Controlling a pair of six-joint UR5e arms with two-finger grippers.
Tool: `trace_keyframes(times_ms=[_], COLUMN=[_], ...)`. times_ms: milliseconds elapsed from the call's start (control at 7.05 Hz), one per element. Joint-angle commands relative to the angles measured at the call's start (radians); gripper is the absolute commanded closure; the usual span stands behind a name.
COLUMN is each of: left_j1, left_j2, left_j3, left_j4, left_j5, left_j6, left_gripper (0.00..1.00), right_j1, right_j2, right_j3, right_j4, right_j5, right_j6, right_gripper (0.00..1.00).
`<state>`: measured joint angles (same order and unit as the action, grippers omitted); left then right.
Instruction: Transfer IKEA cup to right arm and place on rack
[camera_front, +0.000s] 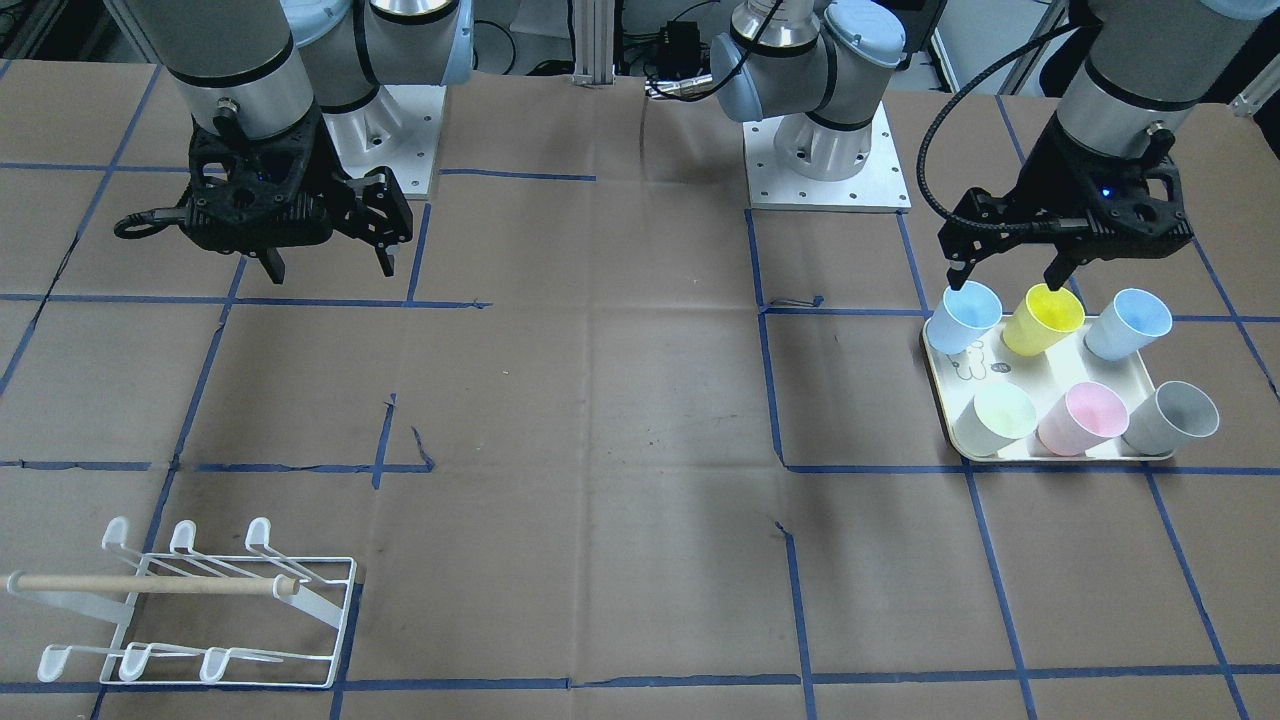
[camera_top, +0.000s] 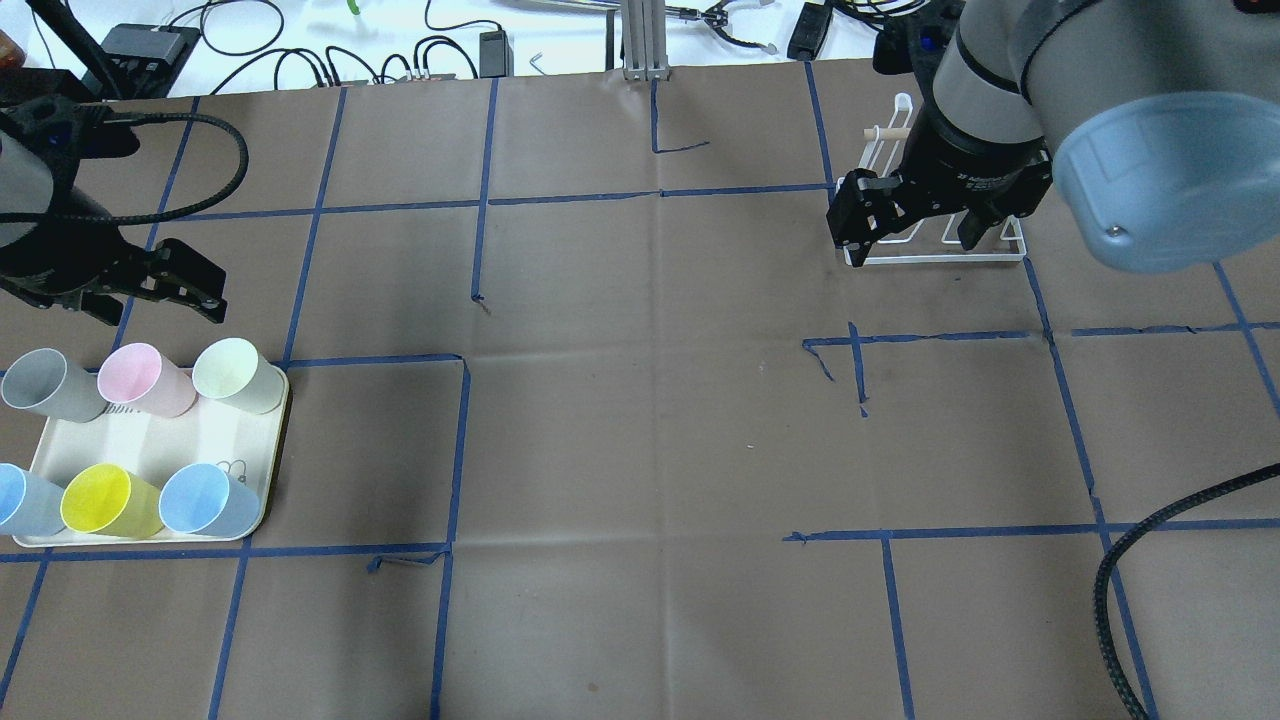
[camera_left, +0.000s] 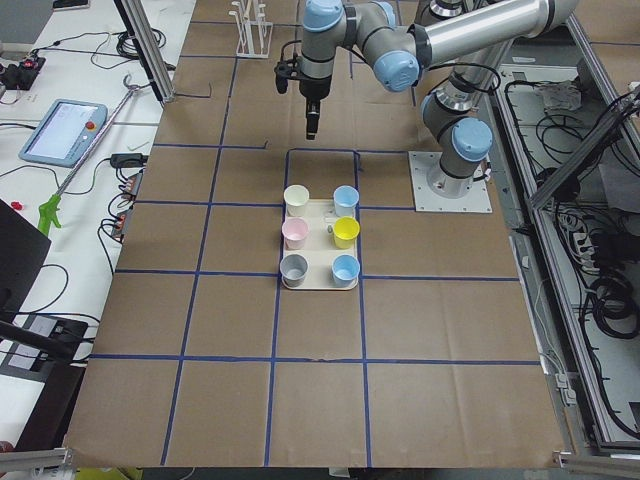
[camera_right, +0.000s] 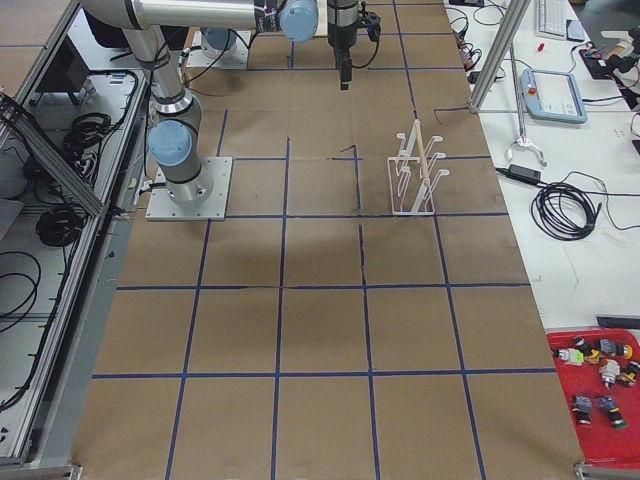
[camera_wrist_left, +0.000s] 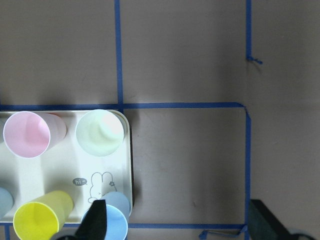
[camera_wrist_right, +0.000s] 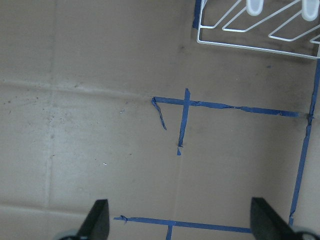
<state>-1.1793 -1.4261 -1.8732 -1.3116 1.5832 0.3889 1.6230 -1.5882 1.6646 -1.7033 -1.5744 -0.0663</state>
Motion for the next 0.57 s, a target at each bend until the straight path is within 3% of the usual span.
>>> trace_keyframes(times_ms=[0,425], left_j1=[0.026,0.027], left_j2=[-0.054,-0.209], left_j3=[-0.017,-0.017], left_j4=[0.063,0.191], left_j5=[-0.002,-0.002], left_j6=[0.022,0.025], left_gripper=[0.01,0.01], right_j1=[0.000,0.000], right_j2=[-0.001,-0.001], right_j3=[-0.002,0.006], right_j4=[0.001,0.001], right_j5=[0.001,0.002], right_j6=[-0.001,-0.001], right_gripper=[0.00,0.00])
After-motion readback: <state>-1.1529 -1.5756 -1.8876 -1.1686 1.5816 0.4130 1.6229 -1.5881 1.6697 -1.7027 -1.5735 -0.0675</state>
